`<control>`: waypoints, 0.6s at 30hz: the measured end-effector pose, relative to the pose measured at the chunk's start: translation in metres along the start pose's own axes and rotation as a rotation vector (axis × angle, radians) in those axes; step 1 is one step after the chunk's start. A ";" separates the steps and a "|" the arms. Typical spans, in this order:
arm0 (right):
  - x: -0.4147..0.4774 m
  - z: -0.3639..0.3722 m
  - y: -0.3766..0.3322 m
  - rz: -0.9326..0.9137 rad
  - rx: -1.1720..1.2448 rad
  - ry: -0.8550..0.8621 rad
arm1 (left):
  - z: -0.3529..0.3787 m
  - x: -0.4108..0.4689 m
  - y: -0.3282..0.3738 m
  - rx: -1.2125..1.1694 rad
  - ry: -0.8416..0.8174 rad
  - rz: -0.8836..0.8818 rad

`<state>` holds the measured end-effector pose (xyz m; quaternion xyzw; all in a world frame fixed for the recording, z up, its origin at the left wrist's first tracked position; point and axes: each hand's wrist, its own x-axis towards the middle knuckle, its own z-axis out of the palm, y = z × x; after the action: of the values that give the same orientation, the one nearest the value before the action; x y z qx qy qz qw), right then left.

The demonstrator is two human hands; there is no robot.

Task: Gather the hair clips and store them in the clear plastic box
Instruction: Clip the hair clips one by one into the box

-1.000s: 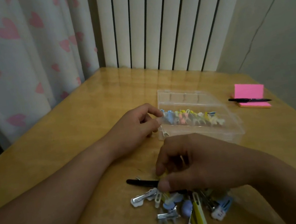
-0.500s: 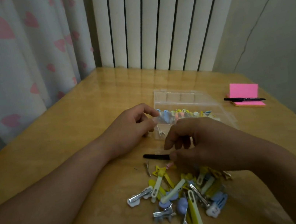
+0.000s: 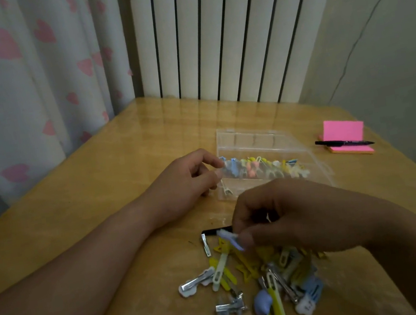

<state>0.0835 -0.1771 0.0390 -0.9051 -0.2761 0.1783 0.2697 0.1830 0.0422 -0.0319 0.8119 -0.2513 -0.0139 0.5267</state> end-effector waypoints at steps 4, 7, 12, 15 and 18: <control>0.001 -0.011 0.009 0.029 0.169 0.307 | 0.001 0.002 -0.002 -0.005 0.014 -0.002; 0.017 -0.024 0.020 0.163 0.167 0.611 | 0.001 0.002 -0.003 -0.009 0.010 -0.018; 0.056 -0.034 0.032 0.368 -0.008 0.538 | 0.000 0.002 -0.002 -0.001 0.018 -0.020; 0.071 -0.030 0.034 0.431 -0.106 0.435 | 0.000 0.001 -0.001 0.006 0.028 -0.019; 0.077 -0.028 0.036 0.470 -0.125 0.426 | 0.000 0.002 -0.001 0.017 0.027 -0.018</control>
<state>0.1719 -0.1669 0.0269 -0.9759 -0.0073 0.0251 0.2167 0.1851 0.0419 -0.0327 0.8187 -0.2369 -0.0058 0.5230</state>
